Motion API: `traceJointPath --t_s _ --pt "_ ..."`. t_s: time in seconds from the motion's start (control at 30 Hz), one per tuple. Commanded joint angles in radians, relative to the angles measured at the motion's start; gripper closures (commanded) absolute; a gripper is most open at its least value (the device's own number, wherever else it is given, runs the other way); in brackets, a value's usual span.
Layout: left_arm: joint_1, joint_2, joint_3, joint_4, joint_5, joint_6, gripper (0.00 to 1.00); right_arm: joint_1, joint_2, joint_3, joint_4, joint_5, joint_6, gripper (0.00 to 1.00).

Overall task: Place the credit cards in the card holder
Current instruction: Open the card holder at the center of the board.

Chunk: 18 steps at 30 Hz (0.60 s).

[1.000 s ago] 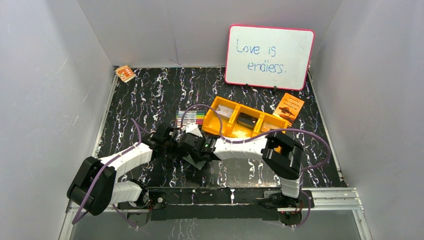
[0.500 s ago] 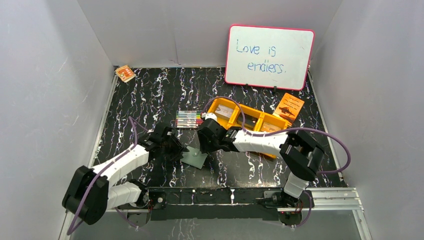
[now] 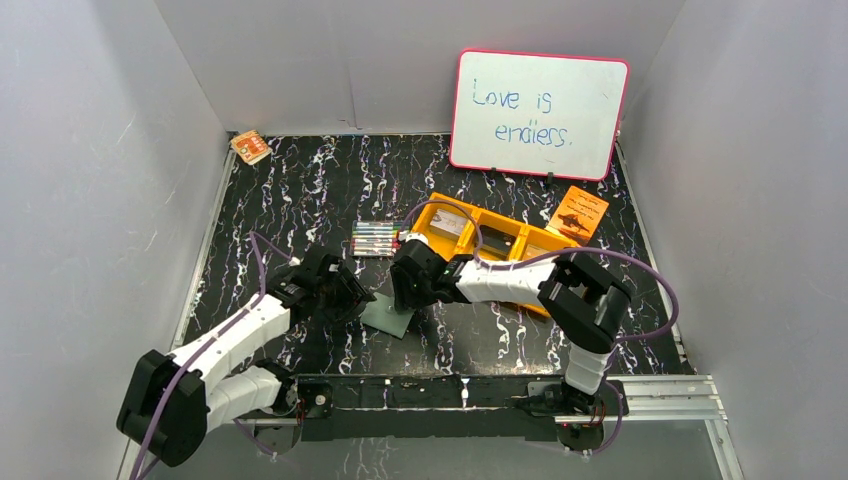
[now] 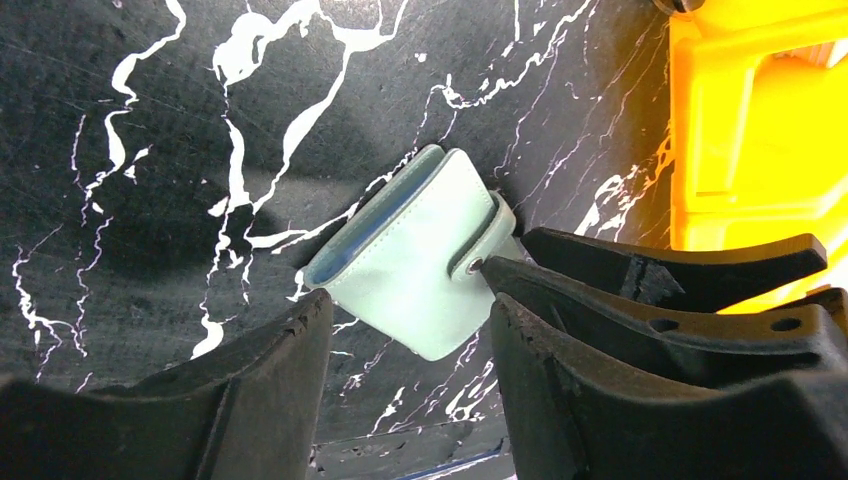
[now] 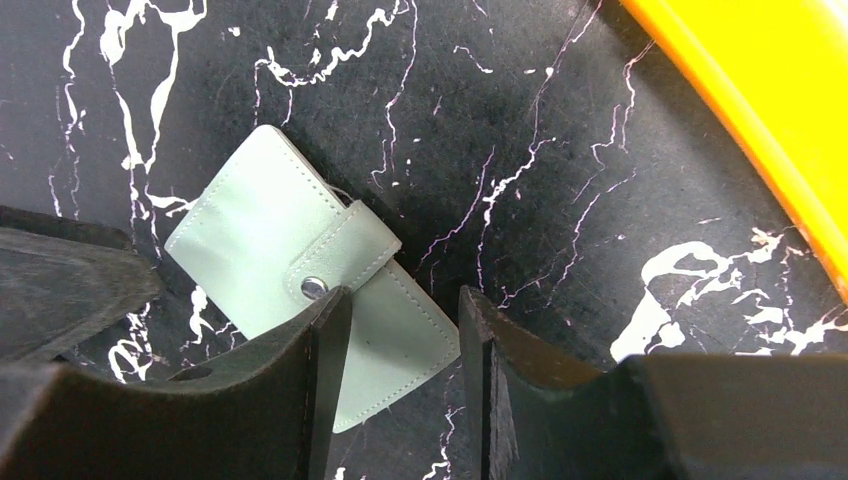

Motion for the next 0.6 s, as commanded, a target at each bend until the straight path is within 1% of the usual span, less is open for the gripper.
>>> traceJointPath --t_s 0.0,0.3,0.4,0.57 --pt "-0.004 0.031 -0.023 0.026 0.048 0.029 0.44 -0.002 -0.01 0.001 0.03 -0.021 0.035 0.48" --pt "-0.008 0.158 -0.028 0.128 0.132 0.066 0.48 0.025 -0.044 -0.077 0.048 -0.037 0.102 0.5" --pt "-0.018 0.195 -0.018 0.153 0.154 0.079 0.51 0.049 -0.064 -0.109 0.054 -0.036 0.134 0.5" --pt "-0.022 0.21 -0.001 0.149 0.153 0.103 0.55 0.088 -0.113 -0.159 0.042 -0.003 0.188 0.5"
